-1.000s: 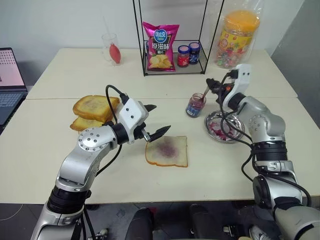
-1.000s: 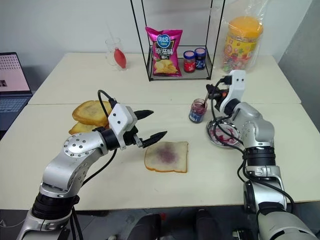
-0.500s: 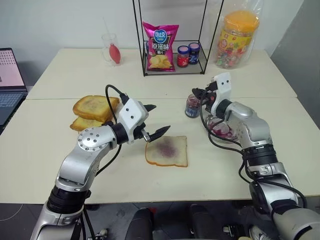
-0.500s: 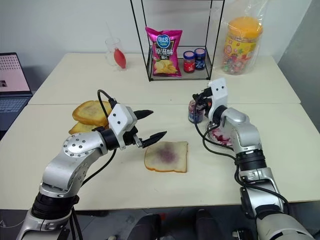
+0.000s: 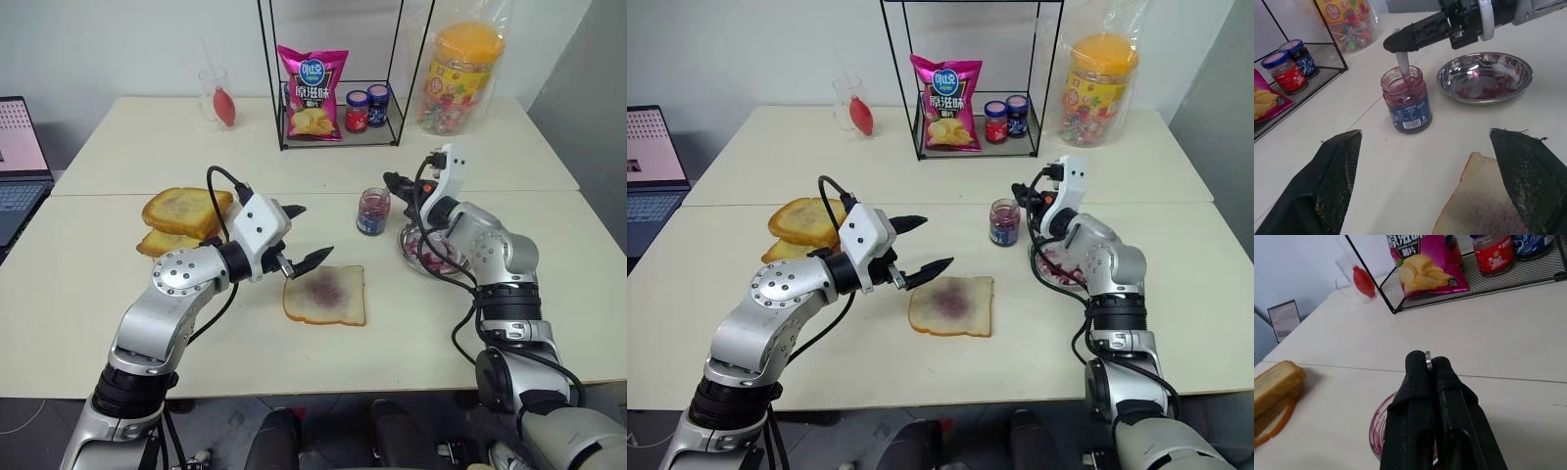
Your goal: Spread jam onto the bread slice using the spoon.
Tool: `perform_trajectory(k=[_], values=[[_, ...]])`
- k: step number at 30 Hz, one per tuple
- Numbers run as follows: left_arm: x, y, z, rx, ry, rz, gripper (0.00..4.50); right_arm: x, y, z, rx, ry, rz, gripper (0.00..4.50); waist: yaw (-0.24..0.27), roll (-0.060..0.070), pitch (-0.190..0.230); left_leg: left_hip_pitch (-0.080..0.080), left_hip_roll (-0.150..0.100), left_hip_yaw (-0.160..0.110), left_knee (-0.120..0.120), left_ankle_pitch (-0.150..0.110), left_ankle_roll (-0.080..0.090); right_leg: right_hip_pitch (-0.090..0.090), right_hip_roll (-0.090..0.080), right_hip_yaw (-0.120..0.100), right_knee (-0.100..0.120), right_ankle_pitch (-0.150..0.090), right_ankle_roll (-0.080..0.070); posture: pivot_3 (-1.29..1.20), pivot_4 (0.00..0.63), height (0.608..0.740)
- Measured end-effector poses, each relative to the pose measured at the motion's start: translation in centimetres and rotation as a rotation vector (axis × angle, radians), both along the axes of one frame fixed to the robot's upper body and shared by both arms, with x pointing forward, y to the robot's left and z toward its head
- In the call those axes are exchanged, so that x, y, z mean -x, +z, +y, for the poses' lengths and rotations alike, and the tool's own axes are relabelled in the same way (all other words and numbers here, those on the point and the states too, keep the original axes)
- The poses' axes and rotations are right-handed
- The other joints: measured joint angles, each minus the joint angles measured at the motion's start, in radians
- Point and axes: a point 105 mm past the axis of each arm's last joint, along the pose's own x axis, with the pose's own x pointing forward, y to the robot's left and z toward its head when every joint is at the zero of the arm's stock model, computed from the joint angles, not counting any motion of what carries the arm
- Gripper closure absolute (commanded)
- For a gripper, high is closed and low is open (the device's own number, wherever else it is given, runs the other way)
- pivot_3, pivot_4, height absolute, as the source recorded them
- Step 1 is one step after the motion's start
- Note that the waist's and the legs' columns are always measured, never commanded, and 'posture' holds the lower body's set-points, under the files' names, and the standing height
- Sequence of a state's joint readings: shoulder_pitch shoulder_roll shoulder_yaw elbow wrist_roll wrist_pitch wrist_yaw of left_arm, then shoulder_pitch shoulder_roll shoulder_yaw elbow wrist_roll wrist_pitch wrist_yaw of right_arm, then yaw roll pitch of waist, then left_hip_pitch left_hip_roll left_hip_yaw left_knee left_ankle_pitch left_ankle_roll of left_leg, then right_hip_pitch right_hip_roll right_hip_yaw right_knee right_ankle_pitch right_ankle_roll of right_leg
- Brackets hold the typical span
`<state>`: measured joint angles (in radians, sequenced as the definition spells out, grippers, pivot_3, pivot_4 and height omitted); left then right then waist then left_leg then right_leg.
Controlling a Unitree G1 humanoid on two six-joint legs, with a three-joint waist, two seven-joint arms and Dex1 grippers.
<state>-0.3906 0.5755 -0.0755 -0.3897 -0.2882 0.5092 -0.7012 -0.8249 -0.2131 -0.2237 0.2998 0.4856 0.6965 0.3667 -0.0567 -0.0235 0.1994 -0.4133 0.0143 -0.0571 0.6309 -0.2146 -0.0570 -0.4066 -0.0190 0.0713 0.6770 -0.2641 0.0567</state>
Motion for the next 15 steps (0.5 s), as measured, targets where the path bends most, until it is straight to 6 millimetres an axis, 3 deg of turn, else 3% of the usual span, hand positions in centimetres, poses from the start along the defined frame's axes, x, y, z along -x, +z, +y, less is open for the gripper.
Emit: perform_trajectory(k=[4,15], values=[[0.0,0.0,0.0,-0.001,0.002,0.002,0.13,-0.2,1.0,-0.5,-0.037,-0.02,-0.01,4.49,0.0,0.0,0.0,0.0,0.0,0.0,0.0,0.0,0.0,0.0,0.0,0.0,0.0,0.0,0.0,0.0,0.15,0.74],[-0.1,0.0,0.0,-0.004,-0.003,0.001,0.13,-0.4,1.7,-1.7,-0.14,-0.056,0.026,4.49,0.0,0.0,0.0,0.0,0.0,0.0,0.0,0.0,0.0,0.0,0.0,0.0,0.0,0.0,0.0,0.0,0.15,0.74]])
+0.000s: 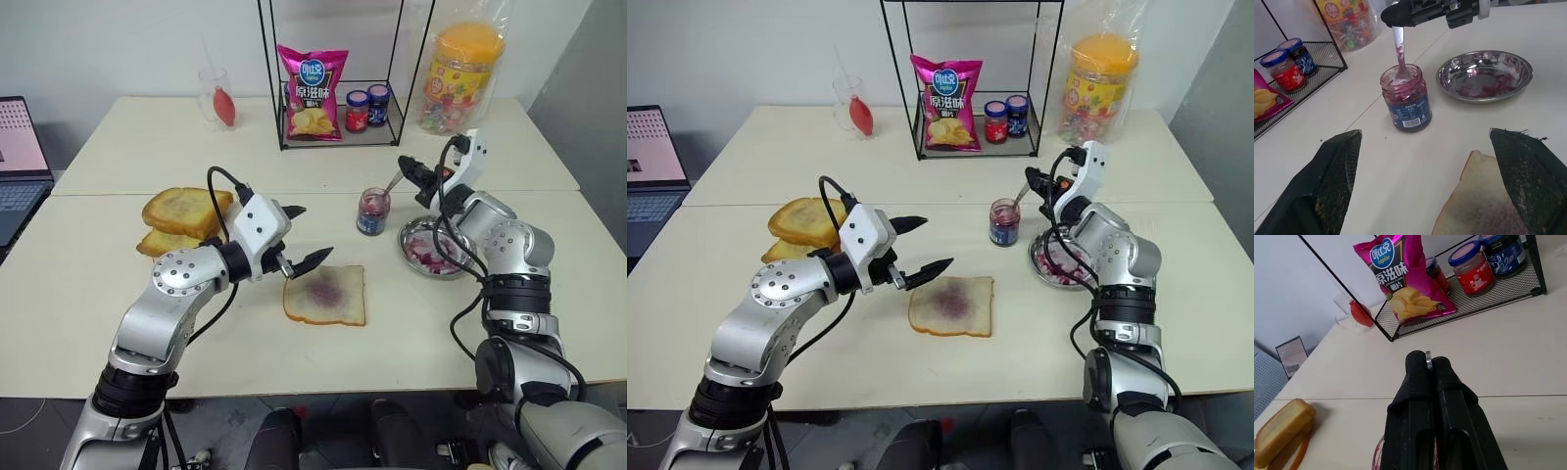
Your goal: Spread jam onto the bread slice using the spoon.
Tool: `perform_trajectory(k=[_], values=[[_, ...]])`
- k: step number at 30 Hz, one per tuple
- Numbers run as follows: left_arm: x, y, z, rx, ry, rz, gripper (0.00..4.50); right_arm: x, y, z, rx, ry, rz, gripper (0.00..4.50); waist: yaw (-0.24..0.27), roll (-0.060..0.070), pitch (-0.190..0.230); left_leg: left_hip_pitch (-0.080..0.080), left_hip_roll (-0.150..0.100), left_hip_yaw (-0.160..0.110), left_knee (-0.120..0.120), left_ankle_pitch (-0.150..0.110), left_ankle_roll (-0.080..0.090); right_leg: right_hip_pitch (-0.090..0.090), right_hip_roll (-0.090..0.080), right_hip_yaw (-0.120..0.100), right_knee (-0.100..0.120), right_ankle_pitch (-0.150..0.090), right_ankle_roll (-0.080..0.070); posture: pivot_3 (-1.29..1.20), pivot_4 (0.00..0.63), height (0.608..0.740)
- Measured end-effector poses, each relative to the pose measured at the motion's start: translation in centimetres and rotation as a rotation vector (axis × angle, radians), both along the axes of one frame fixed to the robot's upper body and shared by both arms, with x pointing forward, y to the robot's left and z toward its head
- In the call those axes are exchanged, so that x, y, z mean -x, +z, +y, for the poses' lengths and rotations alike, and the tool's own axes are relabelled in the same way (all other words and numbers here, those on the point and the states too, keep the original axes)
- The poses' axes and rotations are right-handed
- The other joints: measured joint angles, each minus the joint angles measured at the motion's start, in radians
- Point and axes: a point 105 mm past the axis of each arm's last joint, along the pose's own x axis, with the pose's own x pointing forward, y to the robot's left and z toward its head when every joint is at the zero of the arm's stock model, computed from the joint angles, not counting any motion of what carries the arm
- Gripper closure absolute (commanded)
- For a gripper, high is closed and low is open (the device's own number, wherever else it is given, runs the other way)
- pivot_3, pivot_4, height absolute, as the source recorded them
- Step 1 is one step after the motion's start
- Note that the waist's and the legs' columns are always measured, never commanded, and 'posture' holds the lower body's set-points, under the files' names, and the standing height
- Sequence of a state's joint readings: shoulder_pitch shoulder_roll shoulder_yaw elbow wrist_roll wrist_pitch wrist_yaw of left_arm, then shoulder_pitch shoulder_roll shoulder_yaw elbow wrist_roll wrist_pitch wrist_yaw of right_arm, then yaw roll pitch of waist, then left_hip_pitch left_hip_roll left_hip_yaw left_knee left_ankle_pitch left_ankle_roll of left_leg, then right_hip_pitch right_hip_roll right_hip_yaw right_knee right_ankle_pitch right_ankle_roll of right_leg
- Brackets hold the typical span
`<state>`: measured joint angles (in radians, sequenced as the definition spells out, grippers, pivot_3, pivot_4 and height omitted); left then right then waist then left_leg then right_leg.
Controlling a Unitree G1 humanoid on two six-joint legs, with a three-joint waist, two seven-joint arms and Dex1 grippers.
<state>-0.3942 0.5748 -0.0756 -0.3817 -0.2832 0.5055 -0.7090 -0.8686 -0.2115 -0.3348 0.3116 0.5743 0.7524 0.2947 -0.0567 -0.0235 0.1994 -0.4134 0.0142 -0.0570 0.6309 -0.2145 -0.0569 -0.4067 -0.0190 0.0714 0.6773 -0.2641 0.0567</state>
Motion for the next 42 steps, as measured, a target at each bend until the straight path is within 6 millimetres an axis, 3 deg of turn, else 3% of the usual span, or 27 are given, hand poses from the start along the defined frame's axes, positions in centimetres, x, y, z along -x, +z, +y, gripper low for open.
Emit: perform_trajectory(k=[6,14,20,23,32,42], values=[[-0.1,0.2,0.0,0.0,-0.002,-0.01,0.13,0.0,0.5,0.1,-0.01,0.005,-0.004,4.49,0.0,0.0,0.0,0.0,0.0,0.0,0.0,0.0,0.0,0.0,0.0,0.0,0.0,0.0,0.0,0.0,0.15,0.74],[-0.1,0.1,0.0,-0.002,0.002,-0.01,0.13,0.3,-0.2,2.7,0.309,0.063,-0.154,4.49,0.0,0.0,0.0,0.0,0.0,0.0,0.0,0.0,0.0,0.0,0.0,0.0,0.0,0.0,0.0,0.0,0.15,0.74],[-0.1,0.1,0.1,-0.004,0.004,-0.012,0.13,0.6,-0.7,3.4,0.399,0.09,-0.205,4.49,0.0,0.0,0.0,0.0,0.0,0.0,0.0,0.0,0.0,0.0,0.0,0.0,0.0,0.0,0.0,0.0,0.15,0.74],[-0.2,0.1,0.1,-0.005,0.005,-0.012,0.13,1.0,-2.1,3.9,0.455,0.12,-0.202,4.49,0.0,0.0,0.0,0.0,0.0,0.0,0.0,0.0,0.0,0.0,0.0,0.0,0.0,0.0,0.0,0.0,0.15,0.74],[-0.2,0.1,0.1,-0.007,0.007,-0.013,0.13,1.3,-2.7,4.3,0.435,0.143,-0.185,4.49,0.0,0.0,0.0,0.0,0.0,0.0,0.001,0.0,0.0,0.0,0.0,0.0,0.001,0.0,0.0,0.0,0.15,0.74],[-0.2,0.1,0.1,-0.007,0.009,-0.014,0.13,1.1,-3.0,3.3,0.263,0.103,-0.075,4.49,-0.001,0.0,0.0,0.0,0.0,0.0,0.001,0.0,0.0,0.0,0.0,0.0,0.001,0.0,0.0,0.0,0.15,0.74]])
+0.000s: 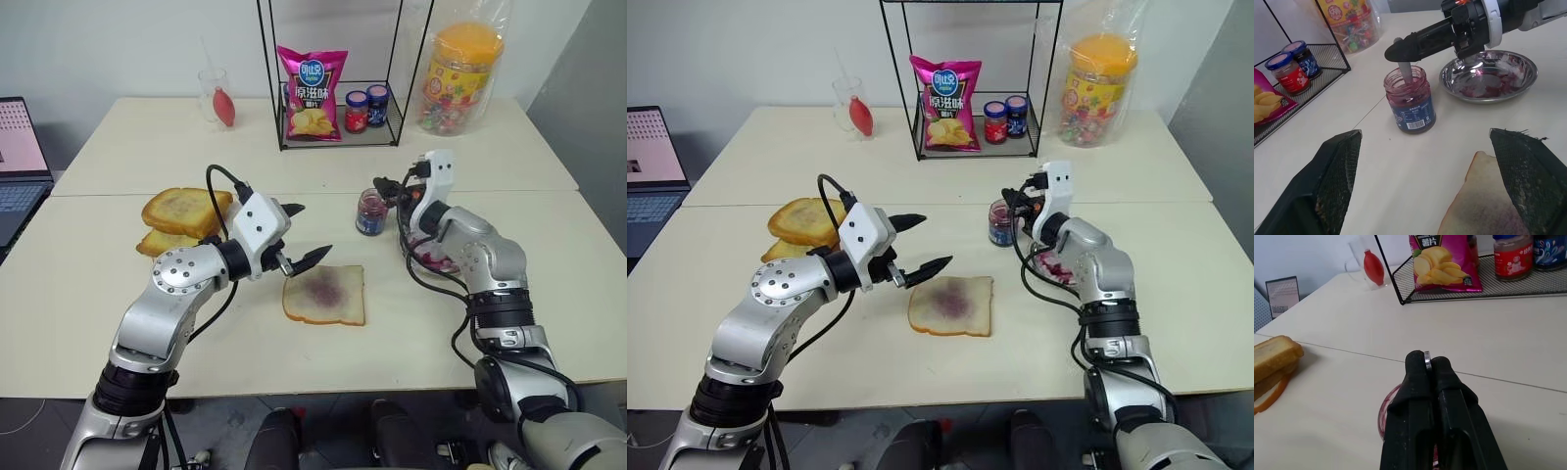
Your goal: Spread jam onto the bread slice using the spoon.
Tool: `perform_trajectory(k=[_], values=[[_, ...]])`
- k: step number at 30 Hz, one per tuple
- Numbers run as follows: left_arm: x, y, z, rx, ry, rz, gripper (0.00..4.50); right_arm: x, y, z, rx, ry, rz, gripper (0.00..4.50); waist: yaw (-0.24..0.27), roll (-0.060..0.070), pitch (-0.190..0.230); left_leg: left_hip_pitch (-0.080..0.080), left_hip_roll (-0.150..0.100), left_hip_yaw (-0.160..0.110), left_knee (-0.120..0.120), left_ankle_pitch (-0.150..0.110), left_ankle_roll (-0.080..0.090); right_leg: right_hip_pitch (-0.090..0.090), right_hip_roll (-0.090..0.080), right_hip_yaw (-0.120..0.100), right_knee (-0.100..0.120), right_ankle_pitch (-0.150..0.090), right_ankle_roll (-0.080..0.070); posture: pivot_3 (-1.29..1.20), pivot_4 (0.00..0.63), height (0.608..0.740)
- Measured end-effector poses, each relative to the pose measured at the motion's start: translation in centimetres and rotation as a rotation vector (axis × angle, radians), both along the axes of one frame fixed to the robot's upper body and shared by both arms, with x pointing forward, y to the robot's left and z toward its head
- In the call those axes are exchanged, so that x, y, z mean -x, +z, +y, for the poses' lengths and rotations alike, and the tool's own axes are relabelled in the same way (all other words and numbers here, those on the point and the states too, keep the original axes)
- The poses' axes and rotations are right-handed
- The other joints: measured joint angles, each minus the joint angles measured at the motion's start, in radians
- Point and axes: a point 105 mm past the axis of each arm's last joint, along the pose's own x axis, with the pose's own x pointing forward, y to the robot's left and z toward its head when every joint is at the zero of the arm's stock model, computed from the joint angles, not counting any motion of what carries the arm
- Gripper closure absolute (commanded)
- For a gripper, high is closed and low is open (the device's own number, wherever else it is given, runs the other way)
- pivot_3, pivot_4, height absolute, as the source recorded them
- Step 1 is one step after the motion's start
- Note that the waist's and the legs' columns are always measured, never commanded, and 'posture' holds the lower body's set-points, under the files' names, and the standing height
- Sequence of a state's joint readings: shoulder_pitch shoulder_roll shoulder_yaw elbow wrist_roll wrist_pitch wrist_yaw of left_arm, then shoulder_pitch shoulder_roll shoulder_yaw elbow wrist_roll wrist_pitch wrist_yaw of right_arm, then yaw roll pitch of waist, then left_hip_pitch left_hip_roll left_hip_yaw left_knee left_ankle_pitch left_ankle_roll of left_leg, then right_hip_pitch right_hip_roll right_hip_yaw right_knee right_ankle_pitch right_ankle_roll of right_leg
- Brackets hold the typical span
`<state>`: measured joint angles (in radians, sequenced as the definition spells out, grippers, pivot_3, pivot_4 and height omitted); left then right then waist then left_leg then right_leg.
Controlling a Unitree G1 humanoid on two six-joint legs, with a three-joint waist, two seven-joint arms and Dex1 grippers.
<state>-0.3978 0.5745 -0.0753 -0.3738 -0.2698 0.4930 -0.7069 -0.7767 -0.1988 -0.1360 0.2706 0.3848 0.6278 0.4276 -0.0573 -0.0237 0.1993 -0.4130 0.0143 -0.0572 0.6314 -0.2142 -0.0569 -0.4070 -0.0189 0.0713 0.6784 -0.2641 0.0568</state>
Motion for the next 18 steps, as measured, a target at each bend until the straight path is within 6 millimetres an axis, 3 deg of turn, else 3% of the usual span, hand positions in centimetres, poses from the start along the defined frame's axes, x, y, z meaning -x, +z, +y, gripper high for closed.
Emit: perform_trajectory(k=[18], values=[[-0.2,-0.14,0.2,-0.002,0.011,0.005,0.13,-0.23,-0.12,-0.15,-0.142,-0.016,0.106,4.49,0.0,0.0,0.0,0.0,0.0,0.0,0.0,0.0,0.0,0.0,0.0,0.0,0.0,0.0,0.0,0.0,0.15,0.74]])
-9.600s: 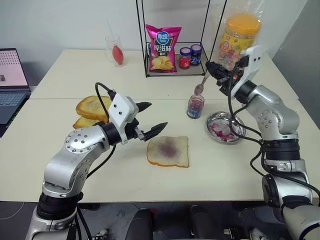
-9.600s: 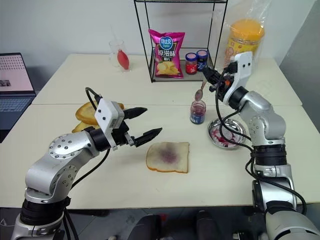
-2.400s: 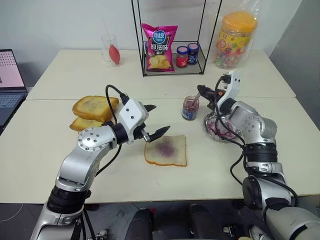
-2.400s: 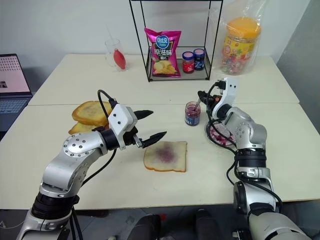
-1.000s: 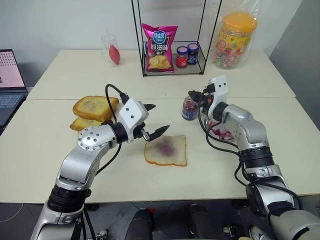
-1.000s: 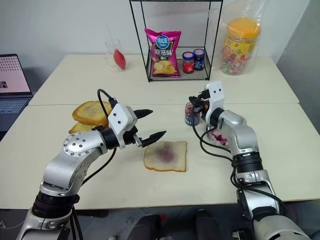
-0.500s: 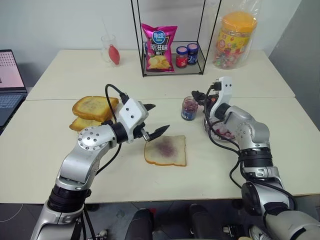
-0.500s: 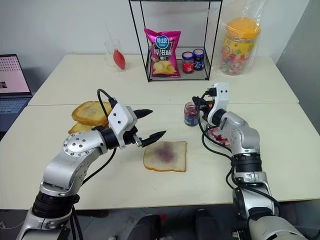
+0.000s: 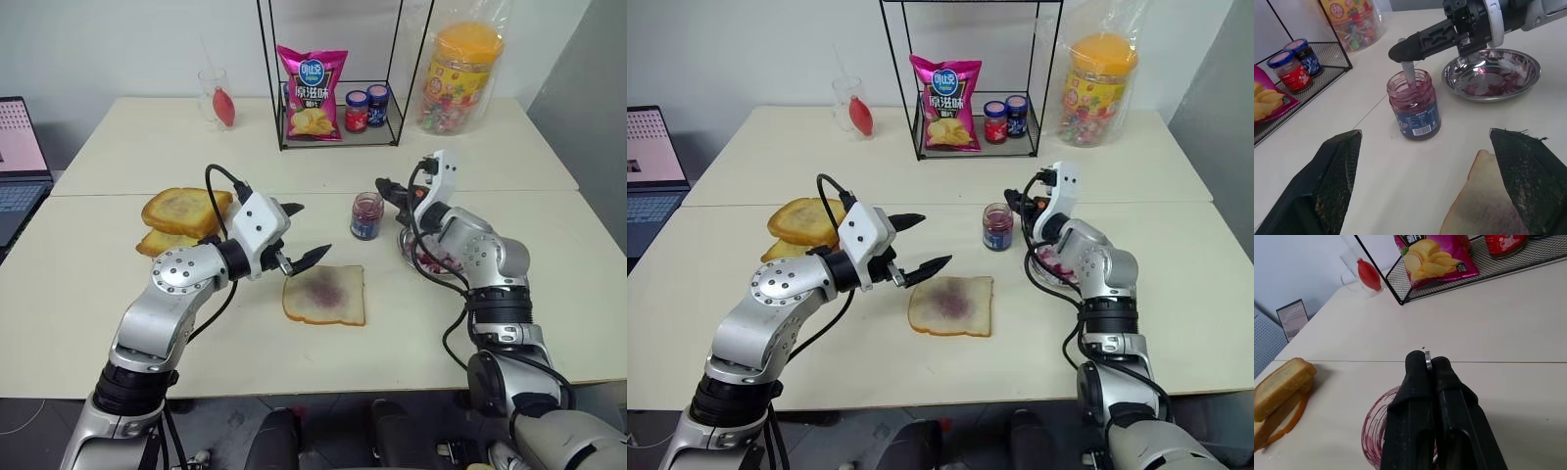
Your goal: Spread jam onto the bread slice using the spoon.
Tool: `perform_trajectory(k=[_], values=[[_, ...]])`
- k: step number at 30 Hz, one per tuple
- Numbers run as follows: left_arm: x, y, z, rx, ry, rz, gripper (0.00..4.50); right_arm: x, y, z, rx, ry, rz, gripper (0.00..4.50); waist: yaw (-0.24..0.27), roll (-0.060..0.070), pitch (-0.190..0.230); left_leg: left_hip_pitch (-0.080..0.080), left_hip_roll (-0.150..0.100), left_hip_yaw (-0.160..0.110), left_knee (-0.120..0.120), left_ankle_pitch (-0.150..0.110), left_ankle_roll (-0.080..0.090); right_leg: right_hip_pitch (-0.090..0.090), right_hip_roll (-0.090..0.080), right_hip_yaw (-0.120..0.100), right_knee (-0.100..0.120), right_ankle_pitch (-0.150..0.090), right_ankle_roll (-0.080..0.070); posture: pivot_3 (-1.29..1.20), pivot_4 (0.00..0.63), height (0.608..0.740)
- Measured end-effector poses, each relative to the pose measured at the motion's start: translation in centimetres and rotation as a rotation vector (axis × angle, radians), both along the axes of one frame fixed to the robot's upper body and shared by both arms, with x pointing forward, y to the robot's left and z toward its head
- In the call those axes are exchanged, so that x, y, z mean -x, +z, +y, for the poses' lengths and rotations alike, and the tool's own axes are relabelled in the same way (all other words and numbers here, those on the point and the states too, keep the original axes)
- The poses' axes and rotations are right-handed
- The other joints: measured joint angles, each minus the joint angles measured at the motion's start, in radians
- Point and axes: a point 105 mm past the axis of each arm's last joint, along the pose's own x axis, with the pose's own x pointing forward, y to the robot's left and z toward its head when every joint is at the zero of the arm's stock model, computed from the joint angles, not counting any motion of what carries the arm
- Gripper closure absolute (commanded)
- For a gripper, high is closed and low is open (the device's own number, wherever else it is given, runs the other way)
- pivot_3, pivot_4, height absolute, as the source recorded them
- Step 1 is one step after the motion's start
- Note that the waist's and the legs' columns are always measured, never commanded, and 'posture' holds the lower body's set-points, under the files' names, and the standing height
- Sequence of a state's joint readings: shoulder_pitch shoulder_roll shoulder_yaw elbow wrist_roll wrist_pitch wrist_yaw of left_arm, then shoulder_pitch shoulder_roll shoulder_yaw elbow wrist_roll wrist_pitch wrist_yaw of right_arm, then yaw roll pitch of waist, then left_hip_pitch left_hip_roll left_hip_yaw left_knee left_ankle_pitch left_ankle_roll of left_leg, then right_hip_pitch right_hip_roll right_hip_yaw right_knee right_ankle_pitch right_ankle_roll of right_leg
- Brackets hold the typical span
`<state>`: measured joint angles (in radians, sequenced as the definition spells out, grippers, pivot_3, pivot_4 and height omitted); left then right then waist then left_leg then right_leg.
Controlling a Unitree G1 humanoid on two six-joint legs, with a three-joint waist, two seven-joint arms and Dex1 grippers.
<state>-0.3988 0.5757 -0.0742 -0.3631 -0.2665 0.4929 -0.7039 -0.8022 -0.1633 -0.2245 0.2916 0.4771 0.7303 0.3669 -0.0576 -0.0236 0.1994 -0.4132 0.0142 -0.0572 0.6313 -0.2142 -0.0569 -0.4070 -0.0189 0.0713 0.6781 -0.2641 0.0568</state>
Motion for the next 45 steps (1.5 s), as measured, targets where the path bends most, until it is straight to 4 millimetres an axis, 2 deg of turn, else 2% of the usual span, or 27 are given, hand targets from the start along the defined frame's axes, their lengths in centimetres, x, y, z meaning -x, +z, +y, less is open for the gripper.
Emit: perform_trajectory(k=[45], values=[[-0.6,-0.8,1.1,-0.031,0.028,-0.011,0.13,-0.6,2.0,-1.4,-0.27,-0.073,0.117,4.49,0.0,0.0,0.0,0.0,0.0,0.0,0.0,0.0,0.0,0.0,0.0,0.0,0.0,0.0,0.0,0.0,0.15,0.74]])
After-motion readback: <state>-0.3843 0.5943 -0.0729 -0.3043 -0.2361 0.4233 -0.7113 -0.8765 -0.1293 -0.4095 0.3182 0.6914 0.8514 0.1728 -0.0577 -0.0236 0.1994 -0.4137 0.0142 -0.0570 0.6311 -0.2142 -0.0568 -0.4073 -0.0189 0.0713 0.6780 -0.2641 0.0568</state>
